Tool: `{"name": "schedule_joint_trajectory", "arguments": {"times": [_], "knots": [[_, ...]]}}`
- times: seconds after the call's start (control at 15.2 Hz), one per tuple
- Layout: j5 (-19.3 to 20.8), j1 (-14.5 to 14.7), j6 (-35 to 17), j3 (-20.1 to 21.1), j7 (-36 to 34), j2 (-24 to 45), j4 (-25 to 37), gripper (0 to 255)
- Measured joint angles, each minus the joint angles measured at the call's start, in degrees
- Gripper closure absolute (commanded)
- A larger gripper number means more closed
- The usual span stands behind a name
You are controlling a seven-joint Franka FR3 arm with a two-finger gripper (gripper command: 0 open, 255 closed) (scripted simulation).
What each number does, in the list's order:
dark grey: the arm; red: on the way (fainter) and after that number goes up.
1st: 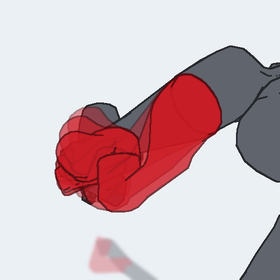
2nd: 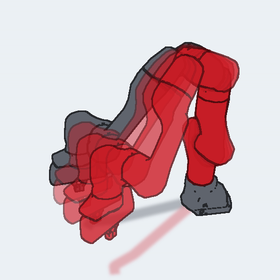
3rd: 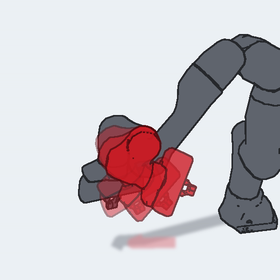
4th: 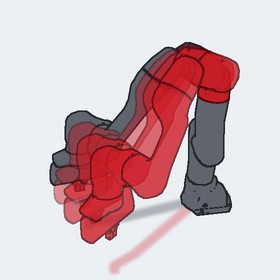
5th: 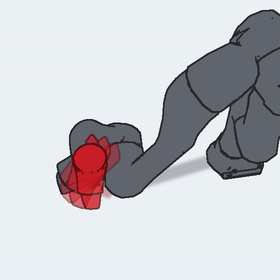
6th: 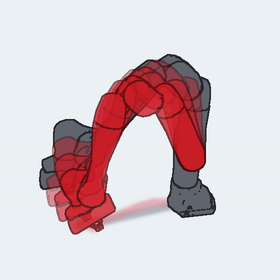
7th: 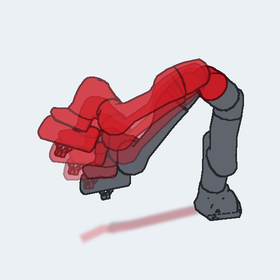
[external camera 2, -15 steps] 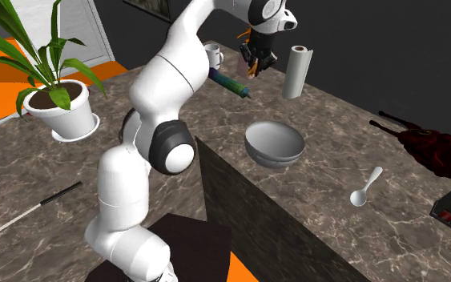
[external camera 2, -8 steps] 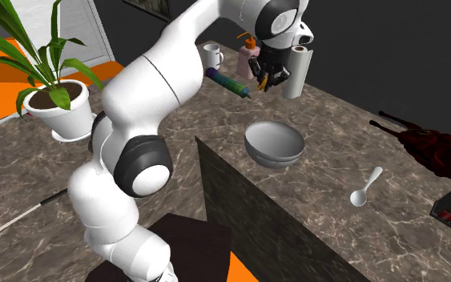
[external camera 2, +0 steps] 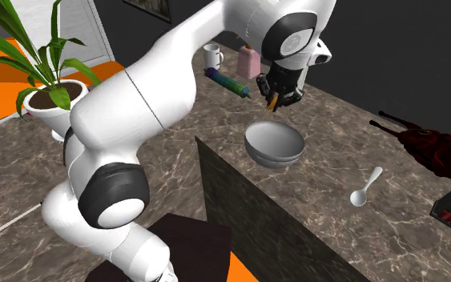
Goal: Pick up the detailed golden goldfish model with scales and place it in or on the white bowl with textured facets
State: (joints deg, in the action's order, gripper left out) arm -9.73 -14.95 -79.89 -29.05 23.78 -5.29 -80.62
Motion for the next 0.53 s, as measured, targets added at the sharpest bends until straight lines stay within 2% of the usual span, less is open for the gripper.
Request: {"name": "schedule_joint_trajectory", "arguments": {"times": [0.2,0.53], "knots": [[1.4,-1.4,0.4,-1.5,3.1,-2.8,-2.6,255],[2.8,-1.6,-3.7,-1.0,3.4,-5.7,-9.3,255]]}}
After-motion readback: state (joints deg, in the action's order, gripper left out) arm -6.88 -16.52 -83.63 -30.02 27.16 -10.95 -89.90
